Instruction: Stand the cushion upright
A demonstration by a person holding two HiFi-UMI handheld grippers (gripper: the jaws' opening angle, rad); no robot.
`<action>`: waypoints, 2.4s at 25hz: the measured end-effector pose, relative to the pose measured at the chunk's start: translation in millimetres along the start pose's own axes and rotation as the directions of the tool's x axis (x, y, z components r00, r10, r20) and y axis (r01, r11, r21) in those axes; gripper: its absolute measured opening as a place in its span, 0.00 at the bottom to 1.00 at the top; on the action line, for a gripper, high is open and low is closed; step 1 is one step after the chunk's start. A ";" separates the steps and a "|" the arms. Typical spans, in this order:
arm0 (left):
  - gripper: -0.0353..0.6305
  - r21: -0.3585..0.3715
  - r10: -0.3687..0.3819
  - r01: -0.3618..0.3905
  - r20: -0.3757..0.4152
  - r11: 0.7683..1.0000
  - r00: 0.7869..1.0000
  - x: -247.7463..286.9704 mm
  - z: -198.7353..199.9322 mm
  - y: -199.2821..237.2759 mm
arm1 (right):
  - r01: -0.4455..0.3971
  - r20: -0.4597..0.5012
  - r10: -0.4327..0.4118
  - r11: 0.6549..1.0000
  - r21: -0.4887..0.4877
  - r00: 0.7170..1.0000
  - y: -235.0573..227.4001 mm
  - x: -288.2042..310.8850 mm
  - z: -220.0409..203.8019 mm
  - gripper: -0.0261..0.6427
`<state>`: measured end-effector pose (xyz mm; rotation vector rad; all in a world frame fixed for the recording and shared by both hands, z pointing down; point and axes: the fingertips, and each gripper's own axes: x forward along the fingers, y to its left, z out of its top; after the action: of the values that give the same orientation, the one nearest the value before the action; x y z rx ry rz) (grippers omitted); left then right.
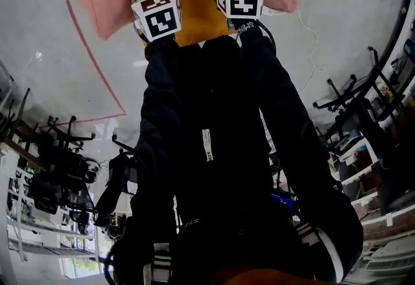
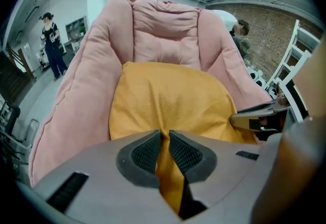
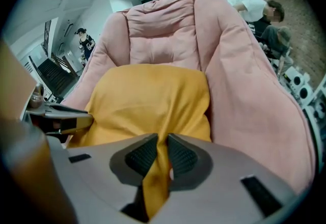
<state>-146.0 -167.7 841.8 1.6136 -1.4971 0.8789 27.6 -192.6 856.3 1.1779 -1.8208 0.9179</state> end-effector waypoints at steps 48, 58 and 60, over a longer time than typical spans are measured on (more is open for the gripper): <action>0.06 -0.078 -0.041 0.065 0.284 0.995 0.958 -172.9 213.4 0.1 | 0.073 0.381 -0.072 0.997 0.011 0.922 26.8 -195.3 220.4 0.07; 0.06 -0.056 -0.020 0.047 0.410 0.997 0.912 -167.3 319.6 5.0 | 0.097 0.505 -0.088 0.995 0.008 0.859 8.6 -196.1 325.0 0.06; 0.06 -0.053 -0.014 0.041 0.431 0.998 0.902 -162.4 337.1 11.5 | 0.099 0.526 -0.090 0.995 0.011 0.845 9.5 -190.7 343.6 0.06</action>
<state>-172.7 -385.7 538.7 1.8605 -1.7732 0.4668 -1.8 -414.8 533.4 1.6103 -2.1619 0.5463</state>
